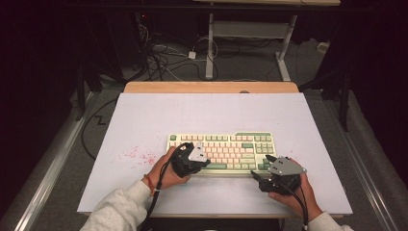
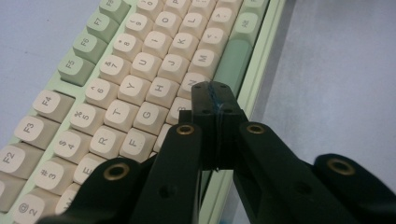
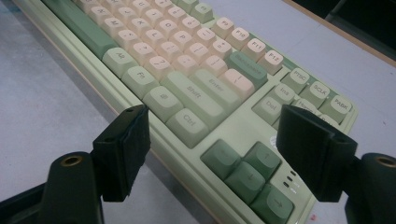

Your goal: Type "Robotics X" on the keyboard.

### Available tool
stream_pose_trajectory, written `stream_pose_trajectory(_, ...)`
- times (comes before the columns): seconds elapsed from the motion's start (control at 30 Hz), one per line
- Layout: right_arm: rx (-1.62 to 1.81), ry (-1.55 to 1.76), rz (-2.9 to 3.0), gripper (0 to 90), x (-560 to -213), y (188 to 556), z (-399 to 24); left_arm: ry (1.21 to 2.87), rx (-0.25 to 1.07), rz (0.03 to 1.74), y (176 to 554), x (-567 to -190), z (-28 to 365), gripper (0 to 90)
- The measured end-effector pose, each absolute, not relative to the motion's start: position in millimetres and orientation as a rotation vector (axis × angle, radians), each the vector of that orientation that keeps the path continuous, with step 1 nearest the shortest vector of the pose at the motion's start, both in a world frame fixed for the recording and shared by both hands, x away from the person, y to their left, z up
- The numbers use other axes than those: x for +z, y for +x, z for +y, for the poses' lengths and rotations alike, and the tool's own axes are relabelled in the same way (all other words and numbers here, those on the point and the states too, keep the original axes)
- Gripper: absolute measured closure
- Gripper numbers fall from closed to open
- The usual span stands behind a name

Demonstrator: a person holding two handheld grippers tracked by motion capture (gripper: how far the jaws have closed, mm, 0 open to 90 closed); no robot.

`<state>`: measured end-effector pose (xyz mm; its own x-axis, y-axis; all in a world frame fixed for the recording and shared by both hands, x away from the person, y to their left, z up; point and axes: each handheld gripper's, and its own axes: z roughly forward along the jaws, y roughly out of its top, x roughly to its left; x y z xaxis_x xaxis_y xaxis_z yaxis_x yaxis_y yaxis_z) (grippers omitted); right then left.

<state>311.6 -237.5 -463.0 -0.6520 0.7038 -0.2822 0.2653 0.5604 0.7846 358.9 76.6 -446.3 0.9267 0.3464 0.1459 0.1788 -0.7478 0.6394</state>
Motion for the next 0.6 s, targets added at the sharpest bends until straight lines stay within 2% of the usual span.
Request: stream_pose_trajectory(0.6,0.970,0.773,2.201,26.1,-462.8,311.7,-238.8,2.417,0.317,0.375,361.5,-445.5,89.4,87.6)
